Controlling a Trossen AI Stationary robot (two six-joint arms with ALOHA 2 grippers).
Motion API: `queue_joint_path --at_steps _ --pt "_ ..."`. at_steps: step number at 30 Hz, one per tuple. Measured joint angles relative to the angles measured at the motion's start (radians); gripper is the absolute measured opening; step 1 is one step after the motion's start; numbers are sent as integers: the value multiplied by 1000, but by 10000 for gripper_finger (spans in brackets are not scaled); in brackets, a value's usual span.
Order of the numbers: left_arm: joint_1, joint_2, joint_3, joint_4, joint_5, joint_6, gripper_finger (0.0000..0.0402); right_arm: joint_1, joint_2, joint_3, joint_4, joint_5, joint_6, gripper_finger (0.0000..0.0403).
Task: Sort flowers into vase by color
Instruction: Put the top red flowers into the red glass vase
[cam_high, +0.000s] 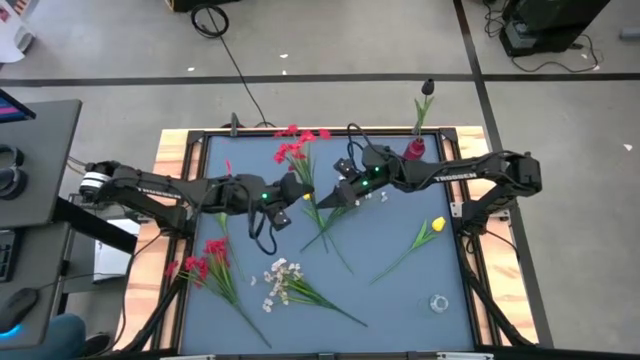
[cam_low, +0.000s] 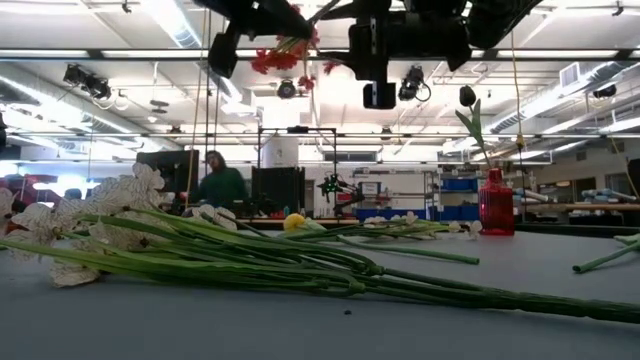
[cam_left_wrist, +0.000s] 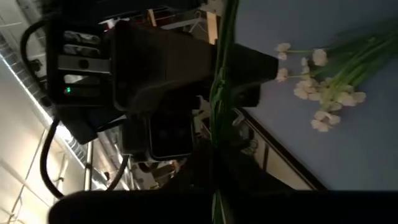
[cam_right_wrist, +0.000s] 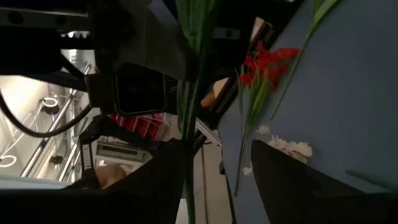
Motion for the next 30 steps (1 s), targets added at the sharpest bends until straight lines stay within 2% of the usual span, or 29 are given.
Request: queue_joint_path --at_steps 6,23,30 --pt "-3 0 0 5 9 41 11 9 4 0 63 11 -16 183" --pt "-3 0 0 4 37 75 11 8 5 0 86 39 -2 100" --pt "-2 0 0 4 37 75 11 6 5 0 86 68 12 113"
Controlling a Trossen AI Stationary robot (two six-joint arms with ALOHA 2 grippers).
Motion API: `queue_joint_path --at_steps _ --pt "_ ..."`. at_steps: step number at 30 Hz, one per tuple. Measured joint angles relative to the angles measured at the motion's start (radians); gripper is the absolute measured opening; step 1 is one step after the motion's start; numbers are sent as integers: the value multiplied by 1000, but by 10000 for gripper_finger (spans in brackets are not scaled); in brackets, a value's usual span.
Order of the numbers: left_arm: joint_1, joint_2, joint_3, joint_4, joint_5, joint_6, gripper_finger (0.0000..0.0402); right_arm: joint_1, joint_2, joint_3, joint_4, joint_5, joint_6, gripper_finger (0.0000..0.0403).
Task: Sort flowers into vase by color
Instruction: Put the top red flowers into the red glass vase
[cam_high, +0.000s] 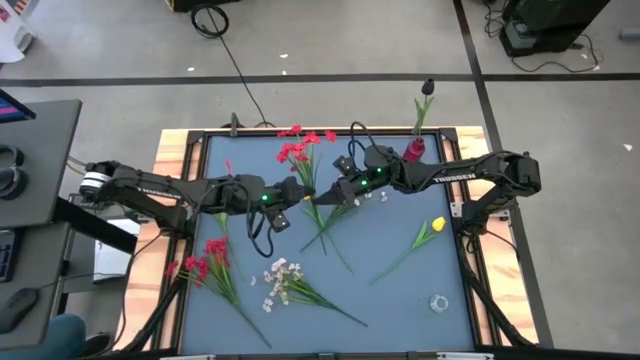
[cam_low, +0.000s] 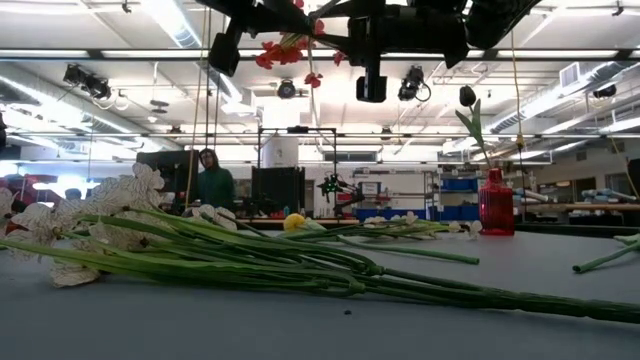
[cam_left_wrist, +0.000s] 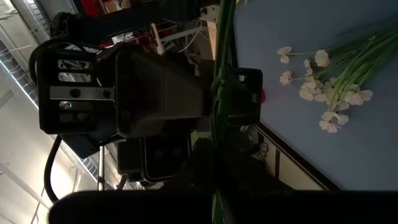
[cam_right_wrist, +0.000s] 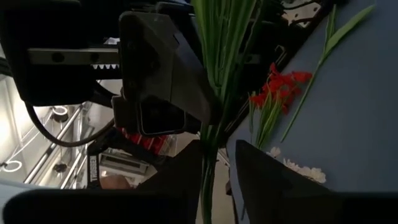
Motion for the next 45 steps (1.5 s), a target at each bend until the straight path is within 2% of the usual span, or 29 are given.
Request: queue_joint_path --at_steps 6,13,17,21,23,28,34,40,45 --pt "0 0 0 6 1 -2 12 0 0 0 7 -5 0 127" --pt "11 29 0 45 14 -1 12 0 24 0 18 -24 3 111" --pt "11 41 0 49 13 -5 12 2 28 0 20 -26 1 81" --pt "11 43 0 49 7 -9 12 4 27 0 19 -26 -16 22" --pt "11 43 0 51 4 -31 12 4 27 0 20 -25 -23 14" --pt "9 43 0 50 25 -165 29 6 27 0 12 -9 -33 14" --pt "19 21 0 46 48 -406 112 8 27 0 5 45 -70 14" --pt "59 -54 0 -5 78 -723 189 2 12 2 -15 150 -127 13" --pt "119 -143 1 -63 209 -1027 211 -15 -27 -3 -132 290 -203 13"
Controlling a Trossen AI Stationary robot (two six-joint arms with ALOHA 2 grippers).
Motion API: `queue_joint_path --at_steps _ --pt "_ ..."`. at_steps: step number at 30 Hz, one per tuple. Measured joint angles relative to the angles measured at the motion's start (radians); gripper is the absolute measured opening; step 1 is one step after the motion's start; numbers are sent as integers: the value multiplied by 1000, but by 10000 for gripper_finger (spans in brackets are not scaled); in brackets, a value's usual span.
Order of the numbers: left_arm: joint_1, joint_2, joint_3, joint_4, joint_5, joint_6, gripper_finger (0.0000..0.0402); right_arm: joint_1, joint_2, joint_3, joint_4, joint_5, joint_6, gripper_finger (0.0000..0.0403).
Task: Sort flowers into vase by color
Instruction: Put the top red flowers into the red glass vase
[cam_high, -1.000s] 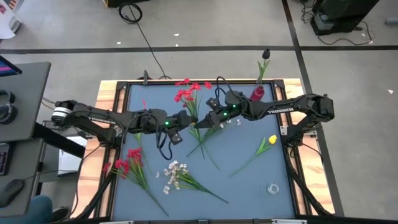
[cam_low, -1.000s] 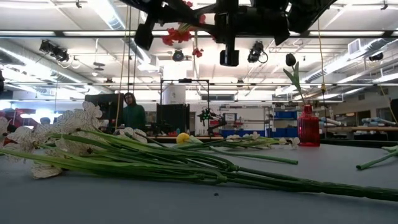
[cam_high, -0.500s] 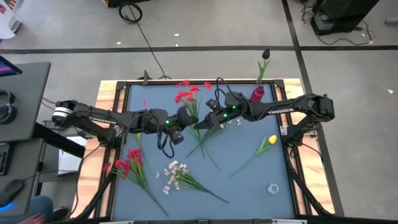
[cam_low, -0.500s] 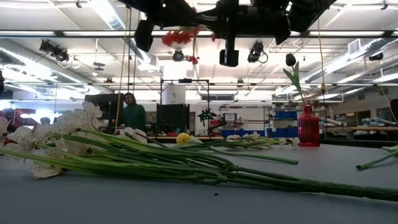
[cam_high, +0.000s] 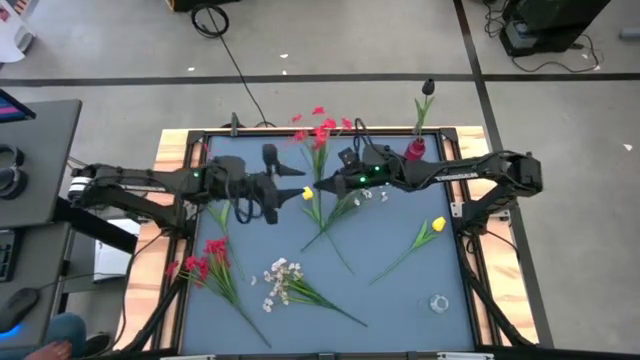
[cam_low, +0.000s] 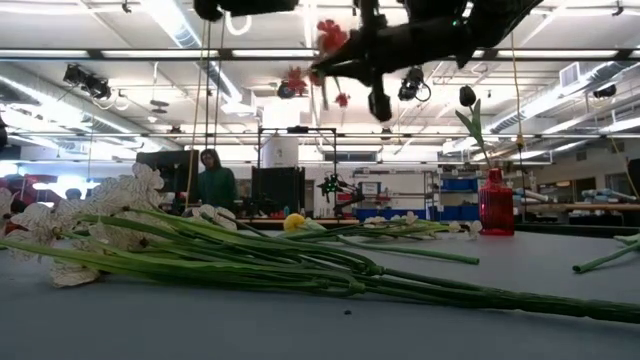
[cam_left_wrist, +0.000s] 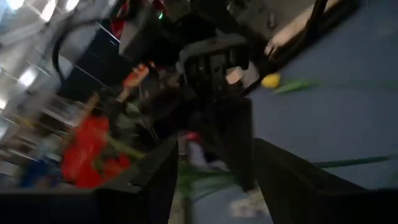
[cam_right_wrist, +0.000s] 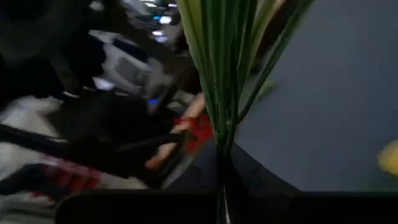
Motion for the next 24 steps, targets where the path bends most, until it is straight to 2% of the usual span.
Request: queue_joint_path --at_steps 7,11,14,16,24 --pt "147 -77 0 -121 187 -320 204 -15 -111 2 -95 151 -155 13" --pt "259 -89 -1 -142 335 -467 199 -15 -196 3 -152 286 -333 13" --pt "347 -93 -1 -149 452 -576 197 3 -272 2 -200 430 -479 13" --pt "399 -97 -1 -150 522 -623 197 21 -329 3 -249 565 -538 12" --pt "537 -99 -1 -164 628 -725 197 50 -528 2 -539 1050 -647 12"
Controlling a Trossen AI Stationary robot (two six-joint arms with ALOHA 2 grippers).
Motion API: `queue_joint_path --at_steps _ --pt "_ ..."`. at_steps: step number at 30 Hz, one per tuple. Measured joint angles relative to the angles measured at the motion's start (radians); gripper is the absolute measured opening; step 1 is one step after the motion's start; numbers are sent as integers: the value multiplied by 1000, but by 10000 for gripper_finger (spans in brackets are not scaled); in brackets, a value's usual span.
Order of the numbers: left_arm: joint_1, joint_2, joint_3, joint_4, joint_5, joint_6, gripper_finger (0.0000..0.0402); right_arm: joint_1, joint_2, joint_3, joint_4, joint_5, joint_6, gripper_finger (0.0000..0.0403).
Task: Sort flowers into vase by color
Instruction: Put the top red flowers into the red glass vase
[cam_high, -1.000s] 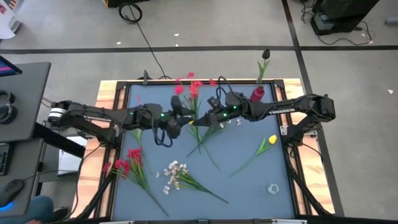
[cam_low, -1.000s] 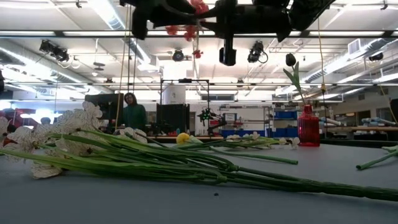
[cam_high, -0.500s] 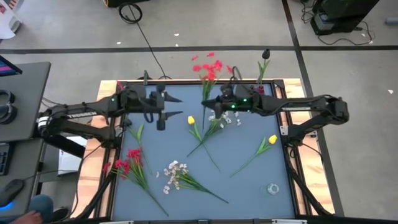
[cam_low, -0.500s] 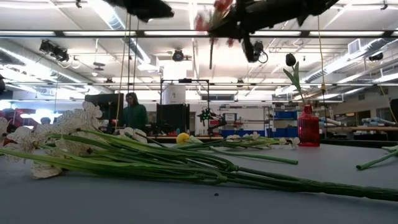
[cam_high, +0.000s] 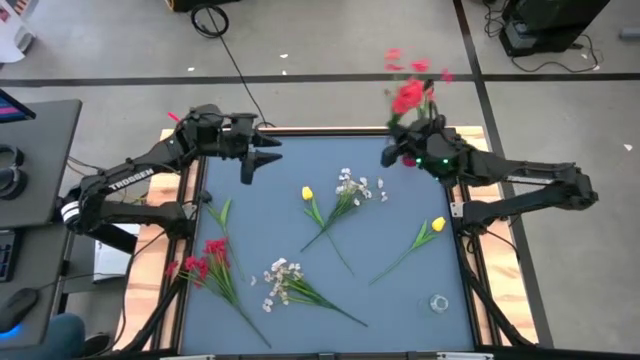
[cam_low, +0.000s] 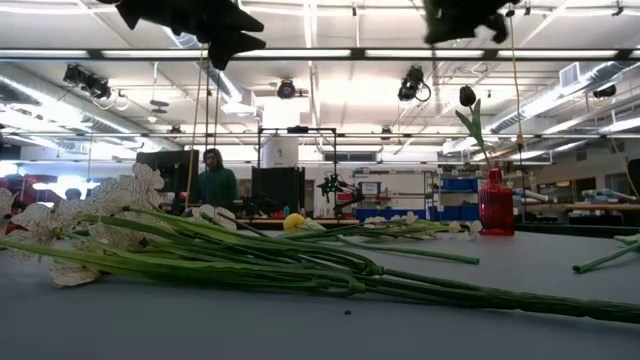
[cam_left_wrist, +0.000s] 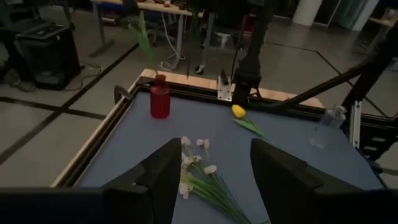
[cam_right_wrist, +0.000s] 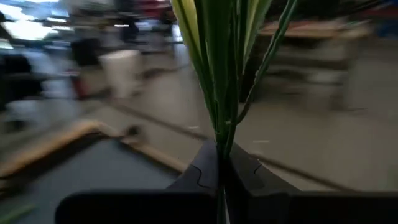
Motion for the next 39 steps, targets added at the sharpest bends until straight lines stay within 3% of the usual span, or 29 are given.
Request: queue_joint_path --at_steps 4,9,13,18,26,39 --pt "15 0 0 -22 2 -10 197 -20 -71 -44 -29 115 -68 12" --pt "26 -2 -43 -2 1 -23 197 -92 -144 -142 -21 163 -27 12" --pt "32 -6 -101 -3 -13 -45 197 -168 -180 -220 53 95 -41 12" --pt "26 -6 -133 -3 -14 -55 197 -260 -188 -245 62 90 -98 12" --pt "30 -6 -133 -5 -52 -39 197 -438 -171 -288 97 -65 -92 12" --pt "29 -6 -133 -6 -72 -37 197 -539 -164 -391 217 -167 -75 12"
